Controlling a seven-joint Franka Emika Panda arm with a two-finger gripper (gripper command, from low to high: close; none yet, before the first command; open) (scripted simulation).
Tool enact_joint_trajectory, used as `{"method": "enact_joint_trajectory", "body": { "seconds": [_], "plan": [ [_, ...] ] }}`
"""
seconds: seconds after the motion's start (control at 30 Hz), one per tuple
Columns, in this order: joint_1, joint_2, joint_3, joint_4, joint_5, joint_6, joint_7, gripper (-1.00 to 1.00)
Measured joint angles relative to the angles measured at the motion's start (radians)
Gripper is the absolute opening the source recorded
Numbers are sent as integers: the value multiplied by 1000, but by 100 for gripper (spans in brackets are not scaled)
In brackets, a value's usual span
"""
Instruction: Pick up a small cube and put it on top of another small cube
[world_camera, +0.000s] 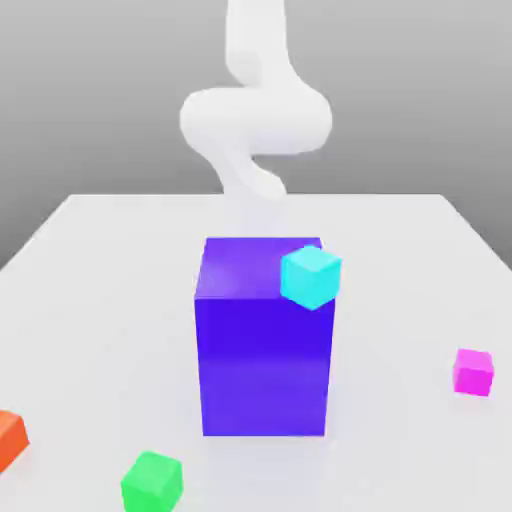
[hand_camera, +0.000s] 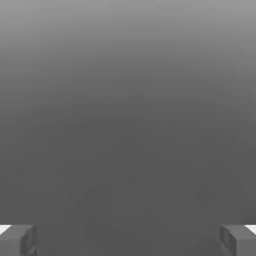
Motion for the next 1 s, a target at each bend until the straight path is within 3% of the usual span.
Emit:
{"method": "enact_joint_trajectory", "body": {
  "seconds": [0.43, 0.7, 0.8, 0.97, 1.0],
  "plan": [
    [260, 474, 173, -166, 6, 245, -225, 0],
    [422, 771, 284, -266, -93, 391, -288, 0],
    [471, 884, 280, -289, -171, 451, -272, 0],
    [574, 1066, 158, -256, -309, 583, -174, 0],
    [589, 1085, 141, -252, -320, 599, -165, -100]
  ]
}}
